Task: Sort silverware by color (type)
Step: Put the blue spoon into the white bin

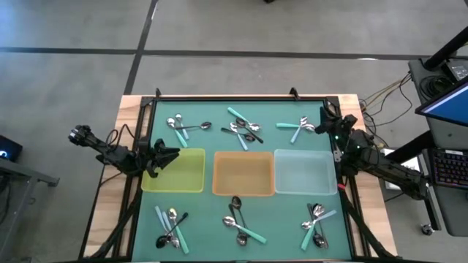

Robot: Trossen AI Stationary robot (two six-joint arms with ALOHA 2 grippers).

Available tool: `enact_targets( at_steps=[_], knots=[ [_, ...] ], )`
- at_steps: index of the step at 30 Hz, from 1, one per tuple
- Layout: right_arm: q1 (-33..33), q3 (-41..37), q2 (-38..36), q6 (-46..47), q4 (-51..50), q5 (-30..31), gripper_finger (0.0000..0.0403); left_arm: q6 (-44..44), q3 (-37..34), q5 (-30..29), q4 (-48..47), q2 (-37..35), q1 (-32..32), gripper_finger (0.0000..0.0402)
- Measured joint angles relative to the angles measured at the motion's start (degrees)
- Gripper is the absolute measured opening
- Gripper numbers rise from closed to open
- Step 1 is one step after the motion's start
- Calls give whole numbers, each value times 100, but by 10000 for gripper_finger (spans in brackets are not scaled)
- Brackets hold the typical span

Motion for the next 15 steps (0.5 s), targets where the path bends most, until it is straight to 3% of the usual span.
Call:
enact_targets(
  at_steps=[8, 15],
  knots=[
    [-15, 0, 1, 2301, 376, 144, 102, 0, -1, 0, 0, 0, 0, 120],
    [-13, 0, 51, 2687, 711, -595, 102, 0, -1, -1, 0, 2, 0, 120]
  ],
)
